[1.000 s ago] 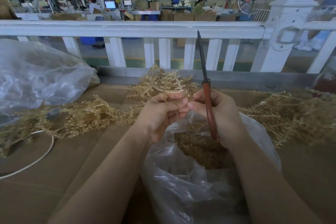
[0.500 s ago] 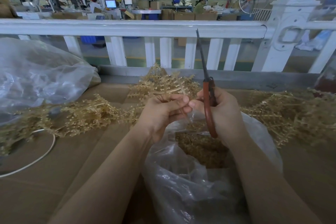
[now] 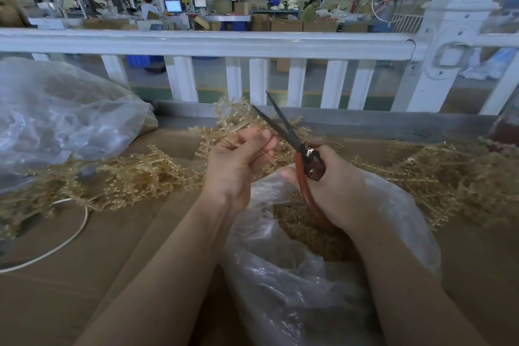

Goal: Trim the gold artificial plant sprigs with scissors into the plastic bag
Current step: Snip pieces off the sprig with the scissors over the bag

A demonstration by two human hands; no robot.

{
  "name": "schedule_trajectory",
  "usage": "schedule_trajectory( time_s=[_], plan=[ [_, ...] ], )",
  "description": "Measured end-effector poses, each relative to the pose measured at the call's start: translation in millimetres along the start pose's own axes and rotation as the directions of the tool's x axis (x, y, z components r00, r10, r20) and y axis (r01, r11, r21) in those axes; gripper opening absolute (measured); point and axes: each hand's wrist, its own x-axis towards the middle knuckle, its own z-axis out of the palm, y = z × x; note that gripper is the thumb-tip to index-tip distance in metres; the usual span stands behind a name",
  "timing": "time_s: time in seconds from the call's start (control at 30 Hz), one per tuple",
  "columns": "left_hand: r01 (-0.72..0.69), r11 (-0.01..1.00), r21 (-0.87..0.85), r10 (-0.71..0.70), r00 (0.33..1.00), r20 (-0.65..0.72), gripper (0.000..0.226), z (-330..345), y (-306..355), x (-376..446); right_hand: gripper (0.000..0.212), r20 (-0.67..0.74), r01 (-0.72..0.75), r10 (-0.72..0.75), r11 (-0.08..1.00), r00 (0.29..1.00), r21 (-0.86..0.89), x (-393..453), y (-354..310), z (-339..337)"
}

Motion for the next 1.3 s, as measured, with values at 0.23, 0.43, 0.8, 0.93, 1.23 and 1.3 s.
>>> schedule_trajectory(
  time_s=[0.23, 0.43, 0.8, 0.93, 1.23, 1.3],
  plan=[
    [-0.041, 0.999, 0.006, 0.040, 0.998, 0.038, 0.008, 1.7, 0.3, -3.3, 0.069, 0.036, 0.069, -0.066, 0.992, 0.997, -0.106, -0.9, -2.2, -0.1],
    [-0.066, 0.997, 0.041, 0.066, 0.998, 0.025, 0.006, 1.5, 2.7, -4.8, 0.071, 0.027, 0.098, -0.095, 0.986, 0.995, -0.133, -1.5, -0.3, -1.0],
    [-0.141, 0.949, 0.281, 0.142, 0.990, 0.017, 0.028, -0.6, 2.4, -7.2, 0.073, 0.002, 0.097, -0.097, 0.991, 0.995, -0.096, -2.5, -1.2, 0.2],
    [-0.156, 0.943, 0.294, 0.151, 0.988, 0.040, 0.015, -0.3, 1.1, -7.3, 0.072, -0.034, 0.078, -0.079, 0.997, 0.996, -0.020, -3.3, -0.9, -1.1],
    [-0.213, 0.908, 0.360, 0.191, 0.977, 0.095, 0.033, -1.0, 0.4, -8.4, 0.064, -0.002, 0.101, -0.103, 0.977, 0.995, -0.190, -2.5, -1.5, -6.5],
    [-0.205, 0.908, 0.365, 0.182, 0.978, 0.098, 0.029, -1.7, 1.3, -8.6, 0.058, 0.004, 0.109, -0.110, 0.973, 0.994, -0.206, -1.6, -0.8, -7.4]
  ],
)
